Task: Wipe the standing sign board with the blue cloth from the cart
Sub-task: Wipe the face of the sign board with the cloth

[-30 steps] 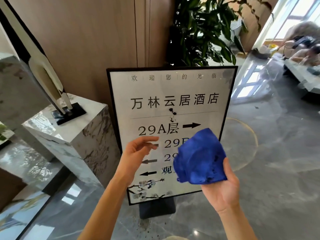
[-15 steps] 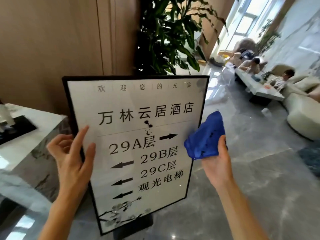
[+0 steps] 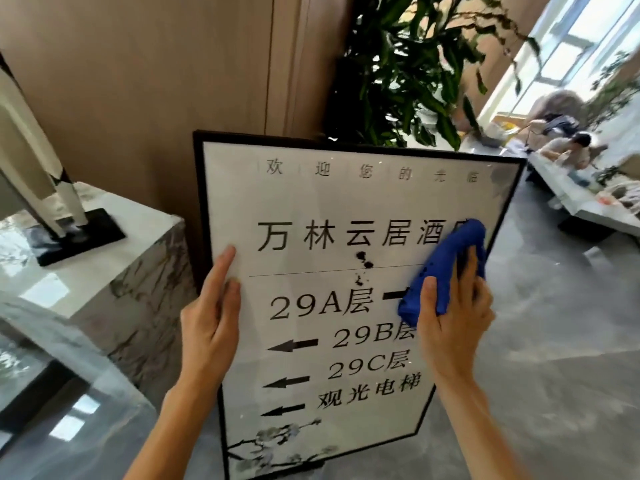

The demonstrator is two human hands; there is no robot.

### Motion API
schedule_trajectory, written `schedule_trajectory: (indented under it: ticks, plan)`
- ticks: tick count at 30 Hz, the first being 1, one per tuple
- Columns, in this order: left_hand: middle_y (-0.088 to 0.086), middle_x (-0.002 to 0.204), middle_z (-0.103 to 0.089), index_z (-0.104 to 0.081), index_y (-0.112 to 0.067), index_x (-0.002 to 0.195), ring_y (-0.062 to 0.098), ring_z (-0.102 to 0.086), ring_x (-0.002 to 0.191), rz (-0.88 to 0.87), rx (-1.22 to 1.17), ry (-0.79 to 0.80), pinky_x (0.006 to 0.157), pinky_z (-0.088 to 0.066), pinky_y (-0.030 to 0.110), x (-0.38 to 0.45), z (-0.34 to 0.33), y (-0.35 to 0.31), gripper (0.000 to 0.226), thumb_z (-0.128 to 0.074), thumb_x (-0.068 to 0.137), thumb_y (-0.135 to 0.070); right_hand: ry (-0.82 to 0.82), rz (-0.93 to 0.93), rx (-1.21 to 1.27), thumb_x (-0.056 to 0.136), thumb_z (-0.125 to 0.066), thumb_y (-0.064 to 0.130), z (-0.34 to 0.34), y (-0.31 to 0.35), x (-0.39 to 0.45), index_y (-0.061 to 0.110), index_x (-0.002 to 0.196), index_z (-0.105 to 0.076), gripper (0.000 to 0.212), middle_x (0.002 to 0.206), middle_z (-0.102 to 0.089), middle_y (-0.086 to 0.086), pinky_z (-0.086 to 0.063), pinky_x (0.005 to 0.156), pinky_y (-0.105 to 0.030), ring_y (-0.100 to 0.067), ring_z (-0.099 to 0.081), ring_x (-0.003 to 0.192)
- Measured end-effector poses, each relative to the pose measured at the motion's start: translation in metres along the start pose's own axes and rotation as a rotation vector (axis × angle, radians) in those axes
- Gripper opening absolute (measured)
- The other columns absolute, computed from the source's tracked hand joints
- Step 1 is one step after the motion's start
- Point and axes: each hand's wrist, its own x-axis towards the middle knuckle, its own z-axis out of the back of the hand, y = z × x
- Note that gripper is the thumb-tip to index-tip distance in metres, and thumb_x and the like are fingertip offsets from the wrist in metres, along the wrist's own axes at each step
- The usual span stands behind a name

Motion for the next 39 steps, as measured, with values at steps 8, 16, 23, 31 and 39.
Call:
schedule_trajectory:
  ticks: [8, 16, 23, 31, 39]
  plan:
    - [-0.033, 0.084, -0.067, -0.037, -0.069, 0.136, -0.006, -0.048, 0.048, -0.025, 0.018, -0.048, 0.047, -0.037, 0.003, 0.0, -0.006, 0.001, 0.044, -0.04, 0.101, -0.042, -0.097, 0.074, 0.208, 0.099, -0.029, 0.064, -0.031, -0.021, 0.02, 0.022, 0.162, -0.005, 0.079, 0.169, -0.004, 0.004, -0.014, 0.125, -0.049, -0.008, -0.004, 0.153]
    - [-0.052, 0.089, -0.055, -0.037, -0.067, 0.138, -0.002, -0.05, 0.056, -0.048, 0.05, -0.088, 0.06, -0.04, -0.002, 0.0, -0.009, 0.007, 0.043, -0.041, 0.103, -0.043, -0.282, 0.306, 0.127, 0.106, -0.024, 0.045, -0.057, 0.006, 0.029, 0.046, 0.157, -0.004, 0.054, 0.167, 0.001, 0.022, -0.009, 0.118, -0.071, -0.035, -0.009, 0.154]
    - [-0.005, 0.074, -0.061, -0.034, -0.064, 0.142, 0.019, -0.046, 0.049, -0.118, 0.042, -0.128, 0.043, -0.044, 0.03, -0.001, -0.008, 0.01, 0.039, -0.037, 0.103, -0.057, -0.189, 0.579, 0.019, 0.107, -0.028, 0.043, -0.075, 0.05, 0.002, 0.034, 0.158, -0.02, 0.053, 0.163, -0.027, -0.005, -0.011, 0.117, -0.071, -0.043, -0.016, 0.152]
    - [-0.022, 0.085, -0.066, -0.035, -0.062, 0.143, 0.006, -0.061, 0.063, -0.074, -0.021, -0.095, 0.058, -0.056, 0.018, -0.001, -0.007, 0.007, 0.044, -0.042, 0.105, -0.041, 0.013, 0.963, -0.114, 0.102, -0.043, 0.048, -0.08, 0.05, -0.029, 0.036, 0.158, -0.022, 0.061, 0.168, -0.019, 0.008, -0.005, 0.119, -0.067, -0.033, -0.01, 0.156]
    - [-0.001, 0.078, -0.062, -0.035, -0.061, 0.143, 0.017, -0.051, 0.054, -0.072, 0.002, -0.101, 0.054, -0.051, 0.037, 0.0, -0.009, 0.007, 0.047, -0.042, 0.104, -0.036, 0.13, 0.897, -0.014, 0.109, -0.027, 0.038, -0.055, 0.013, -0.009, 0.029, 0.16, -0.014, 0.054, 0.169, -0.008, 0.009, -0.002, 0.126, -0.052, -0.024, -0.01, 0.157]
